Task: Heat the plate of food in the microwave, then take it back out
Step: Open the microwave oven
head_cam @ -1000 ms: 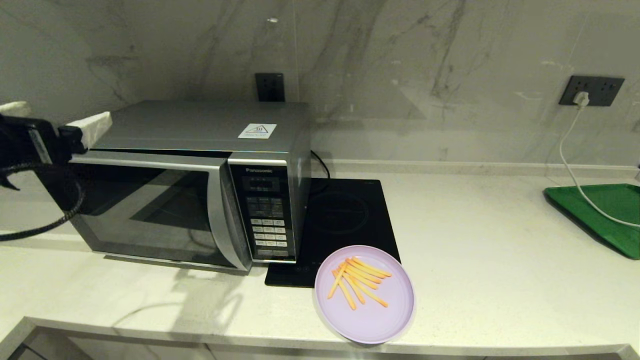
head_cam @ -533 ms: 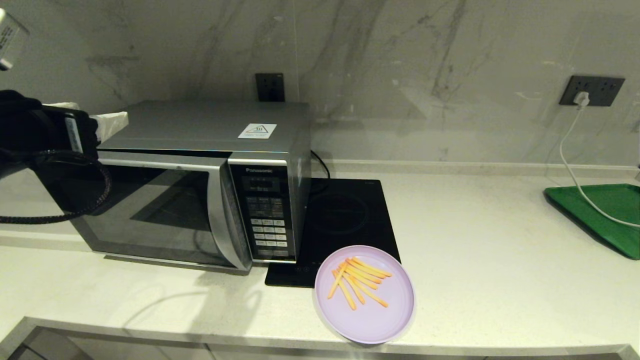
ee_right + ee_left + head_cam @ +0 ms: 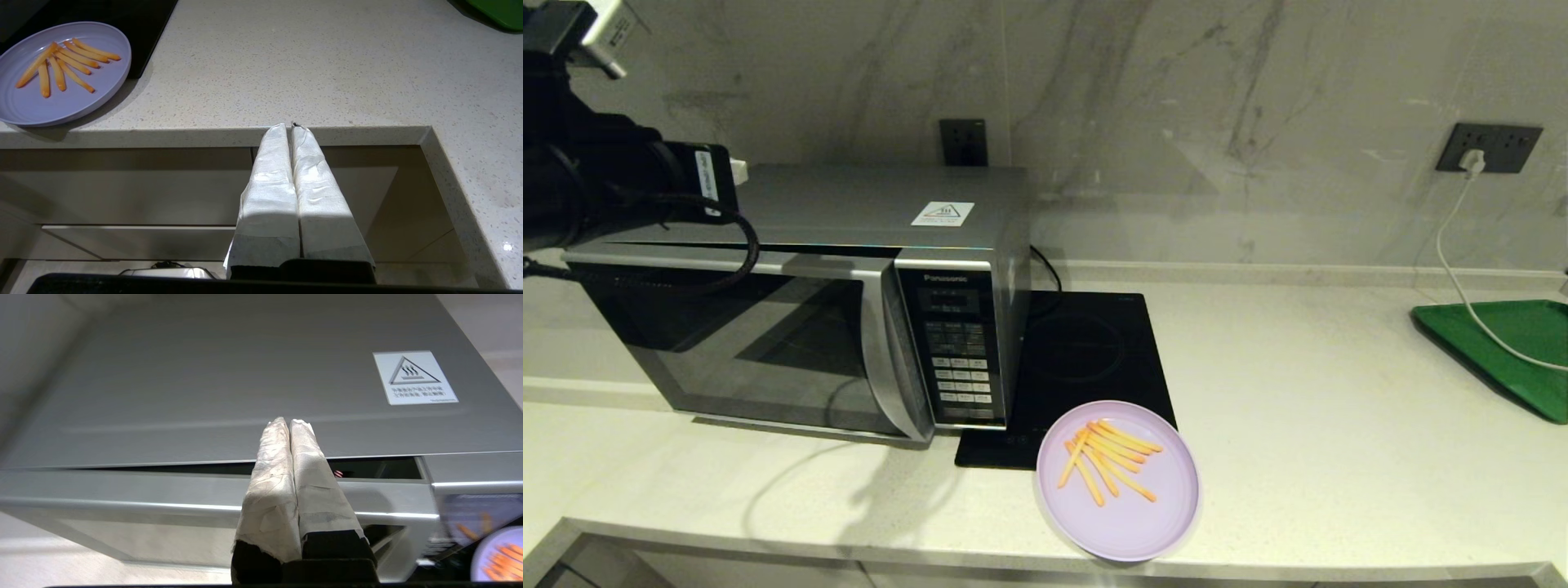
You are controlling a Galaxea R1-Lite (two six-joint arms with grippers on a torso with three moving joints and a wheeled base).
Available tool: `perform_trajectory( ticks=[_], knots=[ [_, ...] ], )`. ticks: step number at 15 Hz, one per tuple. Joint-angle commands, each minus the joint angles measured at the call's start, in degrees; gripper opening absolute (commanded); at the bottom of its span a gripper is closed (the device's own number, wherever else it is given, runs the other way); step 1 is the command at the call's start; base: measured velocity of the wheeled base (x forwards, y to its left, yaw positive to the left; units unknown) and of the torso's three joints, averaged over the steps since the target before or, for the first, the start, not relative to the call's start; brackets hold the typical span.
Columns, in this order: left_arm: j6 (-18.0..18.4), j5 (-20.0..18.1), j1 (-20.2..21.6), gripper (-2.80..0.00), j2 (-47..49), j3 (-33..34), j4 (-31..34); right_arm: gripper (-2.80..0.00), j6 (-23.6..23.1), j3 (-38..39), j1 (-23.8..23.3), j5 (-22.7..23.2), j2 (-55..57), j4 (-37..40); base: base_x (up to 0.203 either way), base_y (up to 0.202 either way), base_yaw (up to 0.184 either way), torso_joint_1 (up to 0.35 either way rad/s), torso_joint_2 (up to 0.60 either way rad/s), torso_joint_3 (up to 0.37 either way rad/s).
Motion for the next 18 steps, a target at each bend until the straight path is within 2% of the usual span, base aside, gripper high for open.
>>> perform_trajectory(
  ticks=[1,3,6,10,18],
  knots=[
    [-2.5,0.1,-1.1,-2.80,5.2,-7.1,10.5,-2.80,0.0,0.0,0.0,0.0,0.0,0.1,0.000,0.000,0.000,0.000,0.00,0.000],
    [-4.9,0.0,-2.6,-2.80,7.8,-12.2,18.1,-2.80,0.0,0.0,0.0,0.0,0.0,0.1,0.000,0.000,0.000,0.000,0.00,0.000],
    [-6.2,0.1,-4.9,-2.80,9.7,-13.8,22.2,-2.80,0.0,0.0,0.0,0.0,0.1,0.1,0.000,0.000,0.000,0.000,0.00,0.000],
    [-6.2,0.3,-7.0,-2.80,11.2,-14.6,23.5,-2.80,0.0,0.0,0.0,0.0,0.1,0.1,0.000,0.000,0.000,0.000,0.00,0.000],
    [-6.6,0.5,-7.1,-2.80,12.8,-15.2,22.9,-2.80,0.0,0.0,0.0,0.0,0.0,0.1,0.000,0.000,0.000,0.000,0.00,0.000]
  ],
)
